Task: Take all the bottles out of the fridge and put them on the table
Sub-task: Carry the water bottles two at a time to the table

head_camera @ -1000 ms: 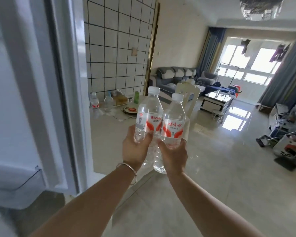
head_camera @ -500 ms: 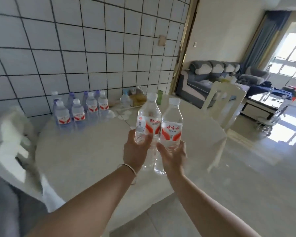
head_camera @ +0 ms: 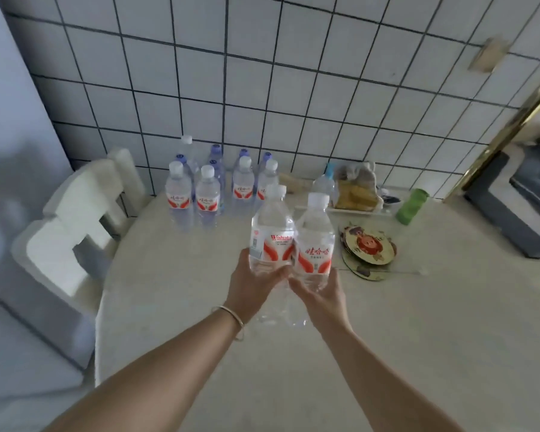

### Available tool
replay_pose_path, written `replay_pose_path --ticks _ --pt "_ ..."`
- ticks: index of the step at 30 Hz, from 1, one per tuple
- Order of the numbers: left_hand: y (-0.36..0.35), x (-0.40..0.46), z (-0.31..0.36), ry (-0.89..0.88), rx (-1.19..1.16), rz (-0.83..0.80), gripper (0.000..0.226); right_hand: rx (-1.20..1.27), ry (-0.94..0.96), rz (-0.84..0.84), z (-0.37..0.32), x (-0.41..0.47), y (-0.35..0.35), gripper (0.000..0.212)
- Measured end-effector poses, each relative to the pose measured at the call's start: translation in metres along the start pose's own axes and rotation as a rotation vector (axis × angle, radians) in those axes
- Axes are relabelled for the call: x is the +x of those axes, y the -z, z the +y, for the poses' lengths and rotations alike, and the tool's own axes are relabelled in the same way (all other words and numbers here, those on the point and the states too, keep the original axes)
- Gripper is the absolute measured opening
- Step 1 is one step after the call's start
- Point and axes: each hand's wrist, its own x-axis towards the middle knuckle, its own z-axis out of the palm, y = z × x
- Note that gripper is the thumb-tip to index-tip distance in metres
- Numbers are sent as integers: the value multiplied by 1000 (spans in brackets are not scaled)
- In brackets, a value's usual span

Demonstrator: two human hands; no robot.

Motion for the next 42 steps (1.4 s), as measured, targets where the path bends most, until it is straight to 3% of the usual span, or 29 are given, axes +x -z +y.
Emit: replay_pose_path --ticks 4,7,15,20,27,34,42 --pt "13 60 -14 -18 -14 -45 65 -19 -49 -143 14 72 -24 68" --pt "25 106 -24 8 39 -107 70 -96 -103 -203 18 123 -39 53" --pt "50 207 -30 12 216 -168 75 -193 -131 -150 24 222 -82 47" --pt "51 249 -54 -8 211 -135 73 -201 -145 -95 36 260 -104 60" --pt "48 277 -84 68 146 -69 71 -194 -135 -61 58 288 -129 71" --pt "48 281 -87 86 153 -72 84 -228 -80 -71 55 289 -128 74" --pt "47 272 -63 144 347 -114 66 -366 -112 -142 56 279 -122 82"
